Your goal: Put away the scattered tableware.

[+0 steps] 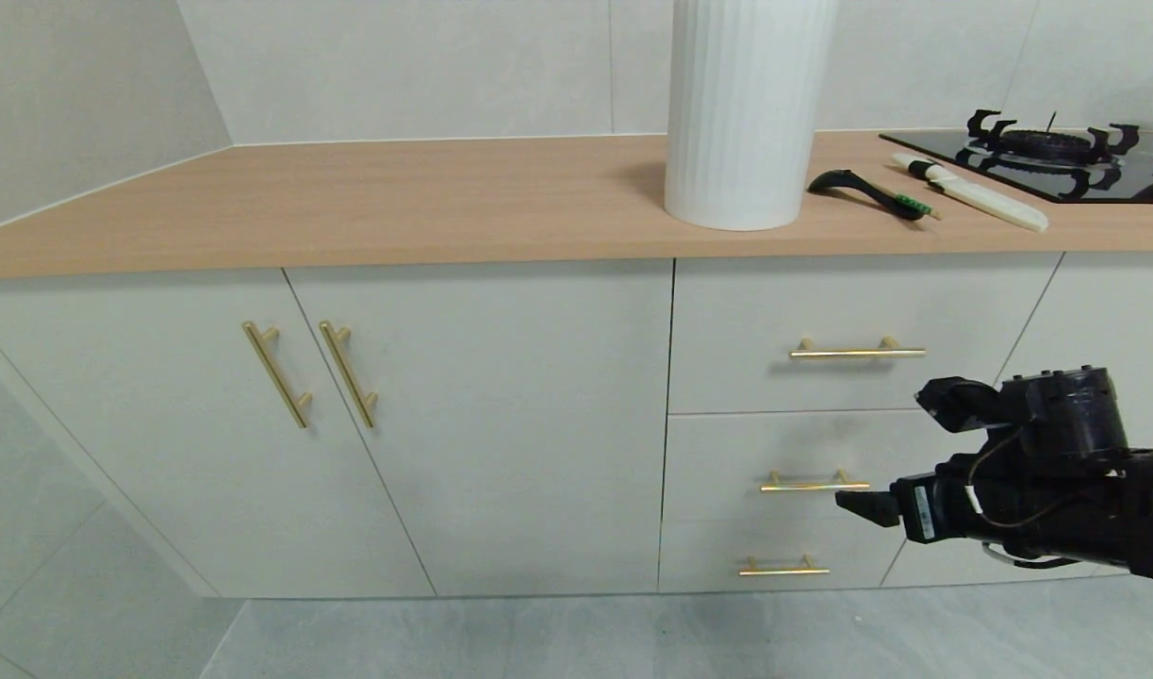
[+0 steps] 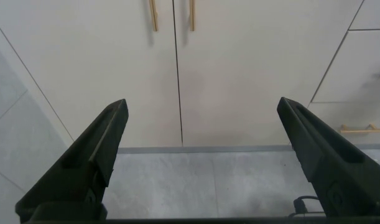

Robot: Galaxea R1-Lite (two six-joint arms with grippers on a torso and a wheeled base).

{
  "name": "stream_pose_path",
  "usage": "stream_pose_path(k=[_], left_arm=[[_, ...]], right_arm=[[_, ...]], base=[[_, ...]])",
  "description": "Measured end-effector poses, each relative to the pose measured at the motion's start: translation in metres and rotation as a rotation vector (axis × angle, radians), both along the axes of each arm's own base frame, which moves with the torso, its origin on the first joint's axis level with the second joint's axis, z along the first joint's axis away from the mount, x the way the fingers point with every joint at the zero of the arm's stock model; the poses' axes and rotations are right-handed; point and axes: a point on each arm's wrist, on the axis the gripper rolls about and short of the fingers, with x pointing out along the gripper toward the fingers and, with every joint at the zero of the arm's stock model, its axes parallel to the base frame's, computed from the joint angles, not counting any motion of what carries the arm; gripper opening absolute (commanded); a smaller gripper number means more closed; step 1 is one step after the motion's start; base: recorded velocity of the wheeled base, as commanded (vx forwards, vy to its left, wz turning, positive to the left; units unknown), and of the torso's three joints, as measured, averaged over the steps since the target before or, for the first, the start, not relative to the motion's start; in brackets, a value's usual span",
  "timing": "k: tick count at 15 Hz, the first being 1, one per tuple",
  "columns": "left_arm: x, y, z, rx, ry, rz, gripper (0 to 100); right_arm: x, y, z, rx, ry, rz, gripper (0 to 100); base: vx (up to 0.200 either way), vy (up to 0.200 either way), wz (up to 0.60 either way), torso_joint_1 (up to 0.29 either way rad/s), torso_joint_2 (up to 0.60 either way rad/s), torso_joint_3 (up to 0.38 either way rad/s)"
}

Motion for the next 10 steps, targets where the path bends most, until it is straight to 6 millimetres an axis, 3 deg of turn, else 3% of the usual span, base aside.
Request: stream_pose_path(k=[6, 10], left_arm=[[0.000, 0.000, 0.000, 0.000, 0.000, 0.000, 100], [0.000, 0.000, 0.000, 0.000, 0.000, 0.000, 100]], right_arm=[[0.040, 0.009, -0.050, 0.030, -0.119, -0.150, 100], [0.053, 0.009, -0.079, 0.018, -0.131, -0.208, 100]], base=[[0.000, 0.000, 0.00, 0.000, 0.00, 0.000], [0.000, 0.000, 0.00, 0.000, 0.00, 0.000]])
